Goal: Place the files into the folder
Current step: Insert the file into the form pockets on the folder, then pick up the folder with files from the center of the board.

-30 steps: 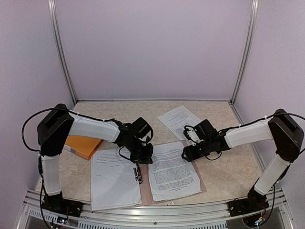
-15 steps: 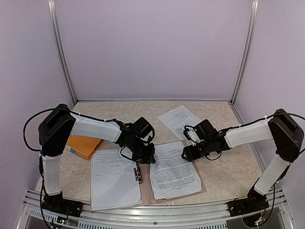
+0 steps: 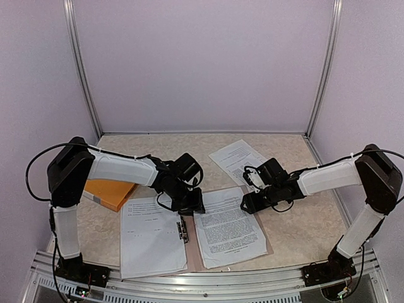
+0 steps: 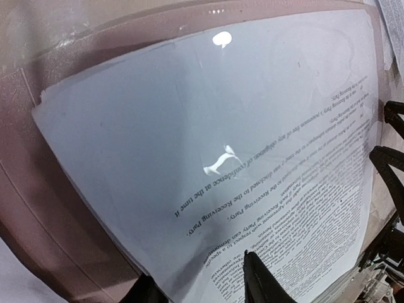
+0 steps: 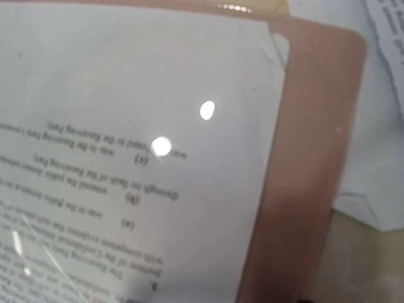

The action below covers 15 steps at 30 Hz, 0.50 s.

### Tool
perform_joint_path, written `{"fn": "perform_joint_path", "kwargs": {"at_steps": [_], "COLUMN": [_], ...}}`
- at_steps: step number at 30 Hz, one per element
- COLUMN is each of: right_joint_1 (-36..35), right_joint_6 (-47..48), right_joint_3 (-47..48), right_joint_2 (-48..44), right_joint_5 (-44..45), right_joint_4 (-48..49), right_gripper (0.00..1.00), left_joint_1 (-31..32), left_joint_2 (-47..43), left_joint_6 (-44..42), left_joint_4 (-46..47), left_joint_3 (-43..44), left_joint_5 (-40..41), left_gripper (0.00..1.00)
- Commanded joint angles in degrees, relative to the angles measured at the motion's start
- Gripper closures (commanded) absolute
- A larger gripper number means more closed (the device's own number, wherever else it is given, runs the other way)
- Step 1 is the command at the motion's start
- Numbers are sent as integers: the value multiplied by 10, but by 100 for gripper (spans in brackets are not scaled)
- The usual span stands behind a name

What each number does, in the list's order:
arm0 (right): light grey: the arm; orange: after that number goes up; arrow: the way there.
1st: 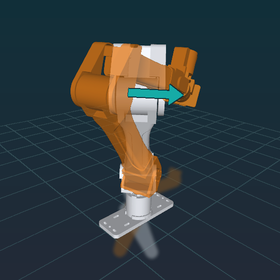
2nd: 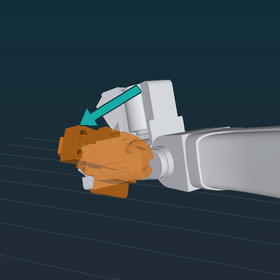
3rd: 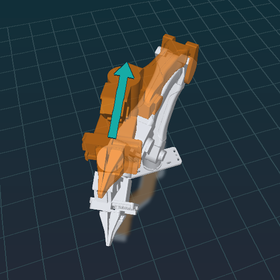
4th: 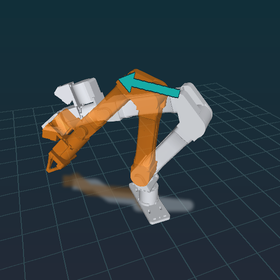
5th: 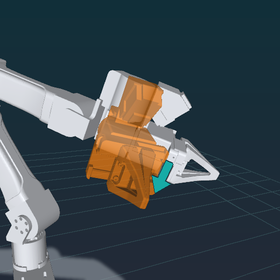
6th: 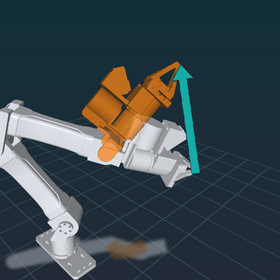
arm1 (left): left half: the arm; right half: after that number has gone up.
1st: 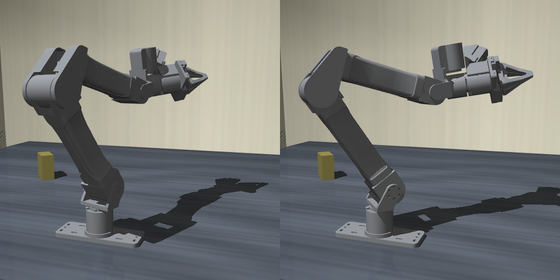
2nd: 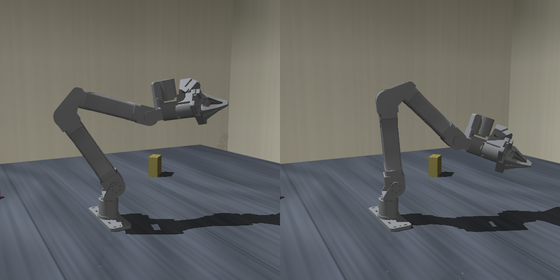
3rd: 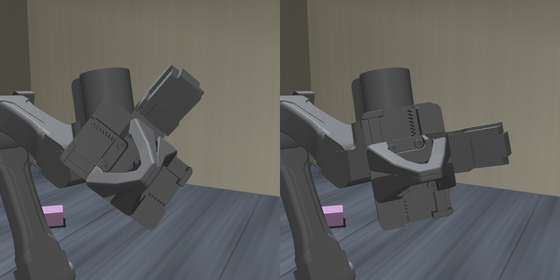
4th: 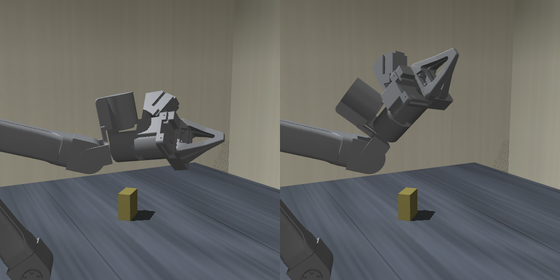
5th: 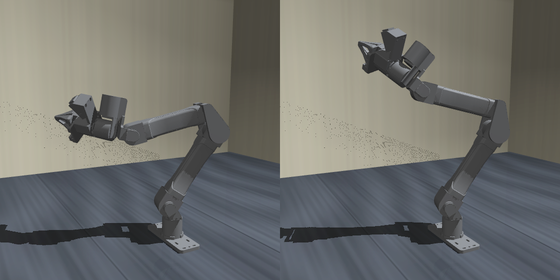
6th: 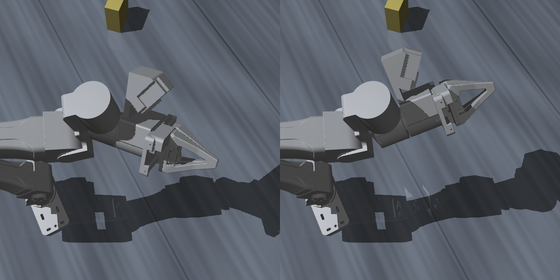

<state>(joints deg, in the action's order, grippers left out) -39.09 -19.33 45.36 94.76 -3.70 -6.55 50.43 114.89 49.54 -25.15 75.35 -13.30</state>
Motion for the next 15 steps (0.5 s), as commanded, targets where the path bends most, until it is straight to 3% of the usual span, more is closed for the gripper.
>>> {"fn": "perform_joint_path", "kwargs": {"at_steps": [1,8,15], "right_joint_1": [3,4,3], "right_joint_6": [-1,-1,3], "right_joint_3": [-3,1,6], "right_joint_2": [14,11,-2], "right_joint_5": [-7,-3,8], "right_joint_4": [-31,-36,-46], "right_gripper": [39,38,38], "left_joint_1": [2,5,11], "left_joint_2": [-34,-86,-165], "left_joint_6": [-3,-7,-1], "left_joint_4": [-54,-91,-127], "left_joint_3": [-6,-10,-36], "left_joint_5": [41,73,123], "left_gripper": [59,49,30]}}
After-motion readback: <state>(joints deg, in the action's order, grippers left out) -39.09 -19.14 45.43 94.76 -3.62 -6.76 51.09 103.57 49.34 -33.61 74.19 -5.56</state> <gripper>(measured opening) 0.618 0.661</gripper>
